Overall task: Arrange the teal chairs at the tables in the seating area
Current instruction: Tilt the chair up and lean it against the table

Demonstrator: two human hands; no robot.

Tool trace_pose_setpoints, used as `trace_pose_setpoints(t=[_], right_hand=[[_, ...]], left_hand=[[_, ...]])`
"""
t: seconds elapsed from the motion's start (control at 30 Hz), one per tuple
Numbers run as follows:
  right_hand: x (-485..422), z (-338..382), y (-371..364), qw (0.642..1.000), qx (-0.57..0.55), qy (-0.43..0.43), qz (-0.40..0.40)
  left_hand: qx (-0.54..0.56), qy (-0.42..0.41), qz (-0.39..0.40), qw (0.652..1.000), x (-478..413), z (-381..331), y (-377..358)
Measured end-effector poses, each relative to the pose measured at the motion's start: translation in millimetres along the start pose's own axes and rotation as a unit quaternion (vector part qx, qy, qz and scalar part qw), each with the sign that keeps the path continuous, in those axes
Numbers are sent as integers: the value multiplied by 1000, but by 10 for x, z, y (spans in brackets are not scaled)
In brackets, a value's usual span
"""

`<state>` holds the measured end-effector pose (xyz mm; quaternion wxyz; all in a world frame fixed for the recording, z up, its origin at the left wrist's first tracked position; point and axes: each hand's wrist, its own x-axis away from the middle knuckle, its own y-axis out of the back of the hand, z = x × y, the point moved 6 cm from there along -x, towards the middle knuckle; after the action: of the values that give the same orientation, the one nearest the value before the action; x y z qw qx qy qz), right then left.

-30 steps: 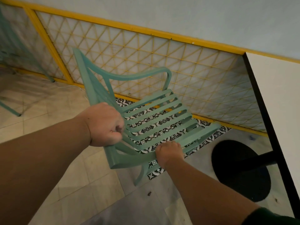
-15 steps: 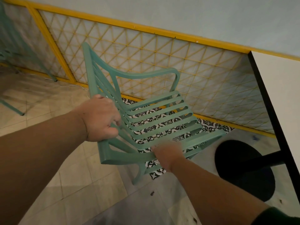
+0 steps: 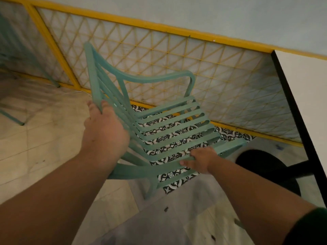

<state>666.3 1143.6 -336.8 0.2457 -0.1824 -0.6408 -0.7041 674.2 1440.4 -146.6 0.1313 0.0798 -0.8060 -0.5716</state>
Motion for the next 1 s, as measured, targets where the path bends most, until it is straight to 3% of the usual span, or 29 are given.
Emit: trace_pose_setpoints(t=[0.13,0.5,1.0], right_hand=[[22,-320,115,996,50,-66,19],[68,-220,148,993,108,-52,10],[235,-143,-61,993,58,-105,20]], left_hand=[[24,1,-28,999,-72,71,-51],[-61,4,9,998,-180,48,-61],[-88,-82,9,993,-497,-18,-68]])
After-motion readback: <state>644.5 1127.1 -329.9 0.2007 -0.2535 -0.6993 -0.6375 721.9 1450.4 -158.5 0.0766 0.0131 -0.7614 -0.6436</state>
